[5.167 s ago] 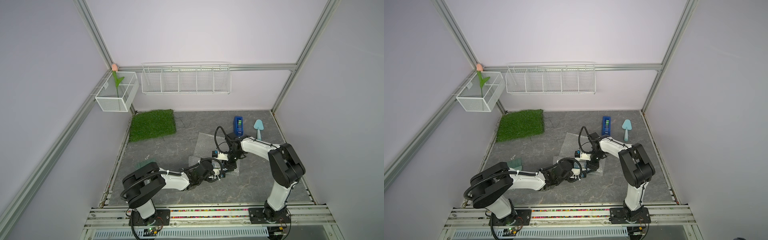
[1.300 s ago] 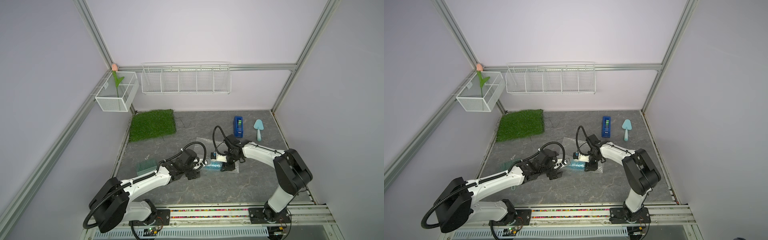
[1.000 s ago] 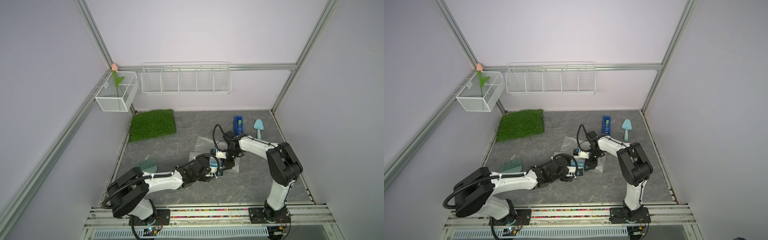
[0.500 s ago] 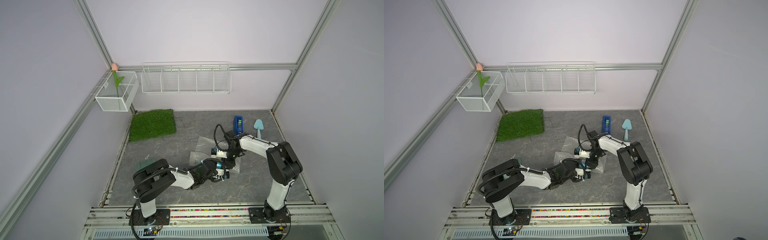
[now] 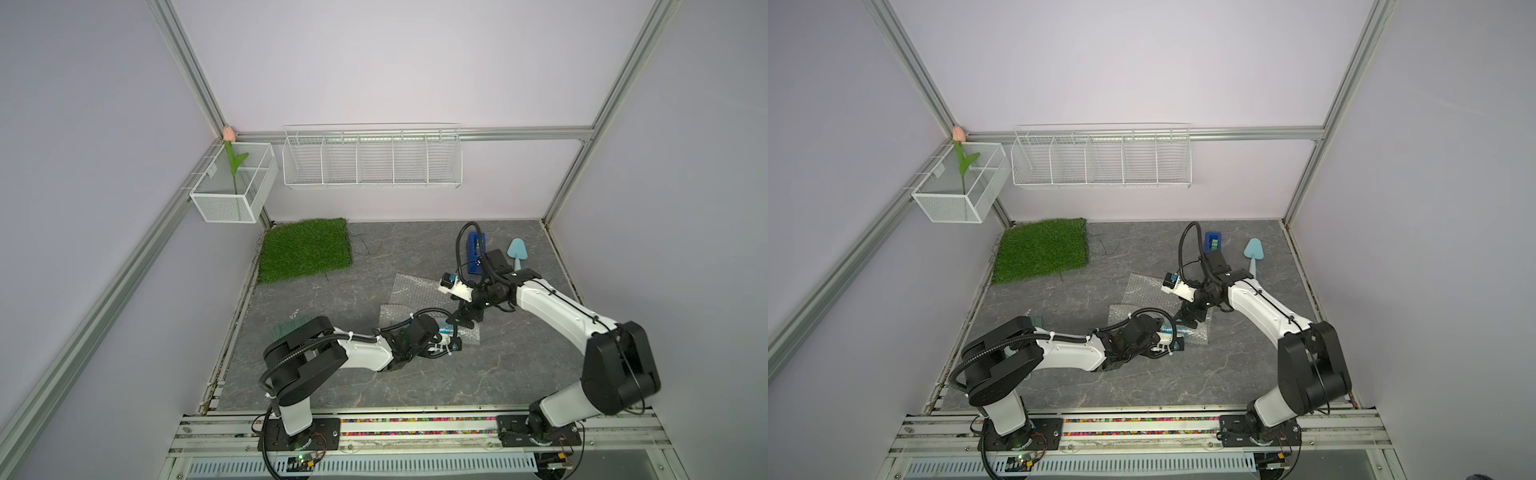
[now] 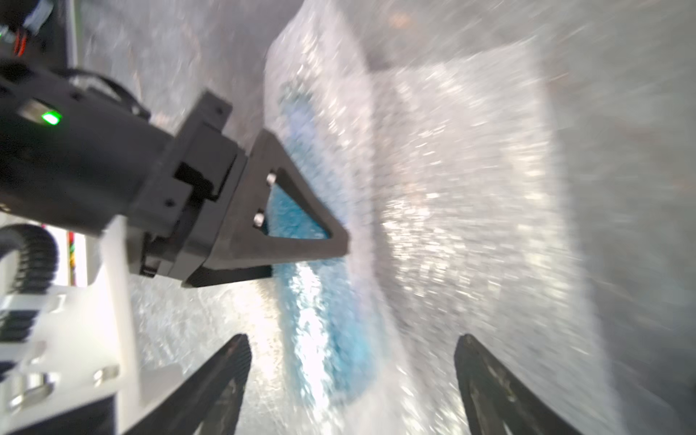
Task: Wrap wine bottles in bubble wrap
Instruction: Wrap the wine bottle in bubble wrap.
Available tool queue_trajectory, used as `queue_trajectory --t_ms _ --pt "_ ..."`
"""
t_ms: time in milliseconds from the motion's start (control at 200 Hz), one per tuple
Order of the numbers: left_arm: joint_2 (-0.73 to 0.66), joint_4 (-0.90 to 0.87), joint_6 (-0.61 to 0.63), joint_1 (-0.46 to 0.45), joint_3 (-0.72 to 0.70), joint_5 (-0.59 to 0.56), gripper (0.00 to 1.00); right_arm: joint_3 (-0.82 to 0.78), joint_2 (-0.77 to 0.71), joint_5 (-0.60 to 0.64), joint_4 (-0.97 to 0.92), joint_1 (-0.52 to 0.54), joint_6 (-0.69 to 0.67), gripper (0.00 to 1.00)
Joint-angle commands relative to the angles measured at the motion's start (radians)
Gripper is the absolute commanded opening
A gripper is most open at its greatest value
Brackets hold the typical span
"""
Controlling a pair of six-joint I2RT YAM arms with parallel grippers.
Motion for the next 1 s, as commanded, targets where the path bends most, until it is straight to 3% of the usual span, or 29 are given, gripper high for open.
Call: queue_trajectory --t_ms 0,130,280,435,510,565,680,815,995 --pt "-0.002 -0.377 -0.105 0.02 0.035 0.136 0.44 -0.097 -0.136 0.113 0.18 -0.042 0.134 0.88" --pt "-0.003 -0.601 -0.174 0.078 0.147 0.272 0.44 -0.243 -0.341 0.19 0.301 -0.063 0.149 0.88" --pt "0.052 -0.809 -0.194 0.136 0.293 0.403 0.44 -0.391 -0.558 0.225 0.323 -0.046 -0.001 0.88" --pt "0.179 -1.04 -0.191 0.189 0.479 0.522 0.44 -0.484 -0.725 0.201 0.283 0.108 -0.196 0.88" --pt "0.261 -1.176 -0.179 0.214 0.591 0.578 0.43 -0.493 -0.724 0.266 0.24 0.205 -0.251 0.88" --pt "0.32 -1.273 -0.166 0.23 0.672 0.609 0.43 -0.506 -0.702 0.347 0.211 0.292 -0.298 0.94" --pt "0.446 -1.462 -0.129 0.266 0.841 0.676 0.41 -0.562 -0.687 0.447 0.264 0.41 -0.34 0.97" --pt "0.526 -1.537 -0.1 0.287 0.929 0.691 0.4 -0.592 -0.622 0.509 0.386 0.474 -0.335 0.99" --pt "0.579 -1.578 -0.074 0.293 0.985 0.712 0.4 -0.601 -0.432 0.58 0.598 0.474 -0.336 1.0"
